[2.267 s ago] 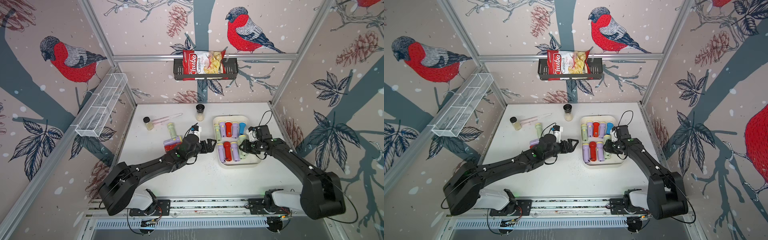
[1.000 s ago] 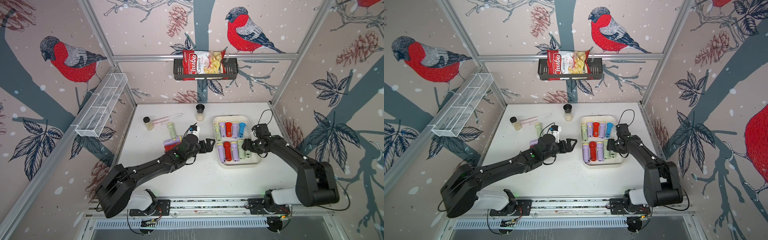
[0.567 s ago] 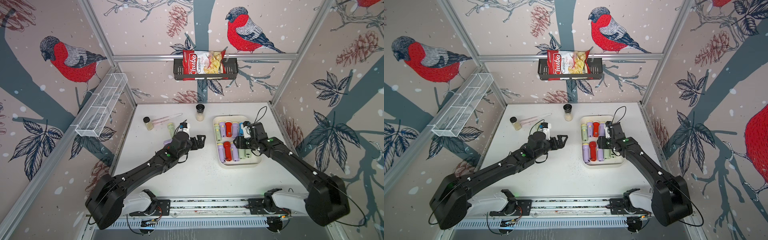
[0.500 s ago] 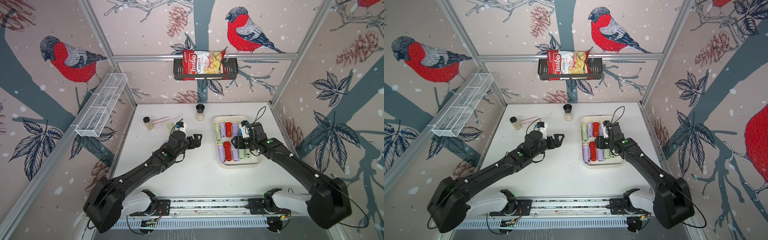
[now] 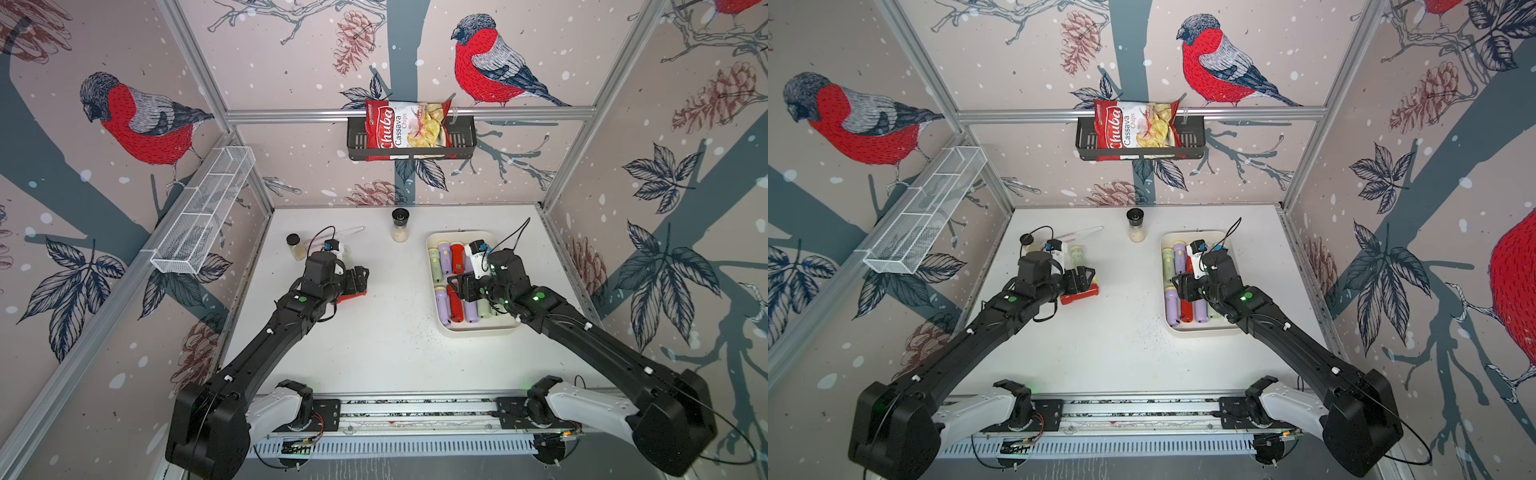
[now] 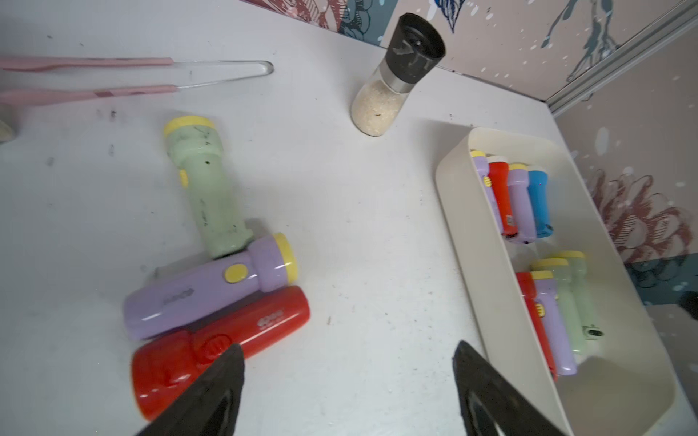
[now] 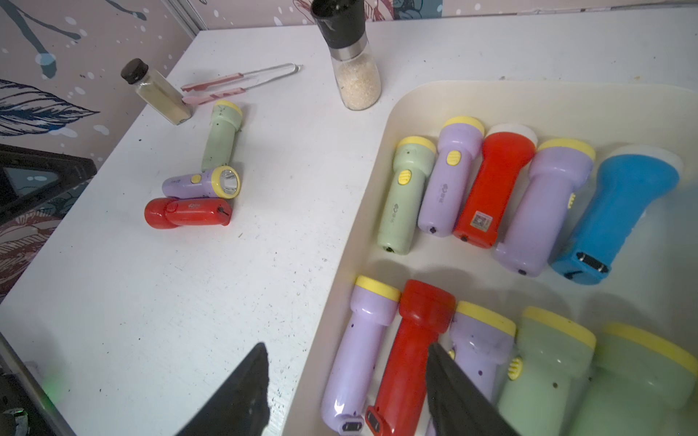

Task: Put the flashlights into the storage boxes
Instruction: Move the flashlight at the center of the board.

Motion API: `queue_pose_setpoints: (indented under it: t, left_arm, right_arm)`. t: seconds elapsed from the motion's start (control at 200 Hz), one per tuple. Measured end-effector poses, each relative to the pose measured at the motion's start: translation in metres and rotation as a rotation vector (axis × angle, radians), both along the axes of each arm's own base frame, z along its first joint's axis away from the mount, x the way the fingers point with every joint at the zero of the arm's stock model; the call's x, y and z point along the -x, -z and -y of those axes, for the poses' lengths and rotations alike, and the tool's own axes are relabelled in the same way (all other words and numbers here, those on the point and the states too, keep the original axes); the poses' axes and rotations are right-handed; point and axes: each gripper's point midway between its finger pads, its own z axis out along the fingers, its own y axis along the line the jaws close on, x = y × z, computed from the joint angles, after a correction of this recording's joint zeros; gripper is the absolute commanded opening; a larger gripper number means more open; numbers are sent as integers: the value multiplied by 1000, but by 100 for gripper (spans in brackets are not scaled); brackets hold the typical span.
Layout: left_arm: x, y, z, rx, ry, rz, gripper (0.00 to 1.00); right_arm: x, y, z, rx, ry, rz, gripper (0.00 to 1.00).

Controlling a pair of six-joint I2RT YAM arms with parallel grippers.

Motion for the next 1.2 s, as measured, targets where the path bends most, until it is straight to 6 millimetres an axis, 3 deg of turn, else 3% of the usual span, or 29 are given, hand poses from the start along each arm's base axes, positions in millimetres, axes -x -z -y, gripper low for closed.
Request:
queue_pose_setpoints:
  t: [0.35, 0.645, 1.201]
  left_arm:
    - [0, 32, -4, -132, 162, -115, 77]
    - [-5, 48, -3, -204, 274, -165, 73]
    - [-13, 86, -7, -324, 466, -320, 72]
  right_arm:
    - [1, 0, -3, 4, -12, 5, 66]
    - [2, 3, -4, 10, -18, 0, 66]
    - [1, 2, -5, 10, -20, -1, 65]
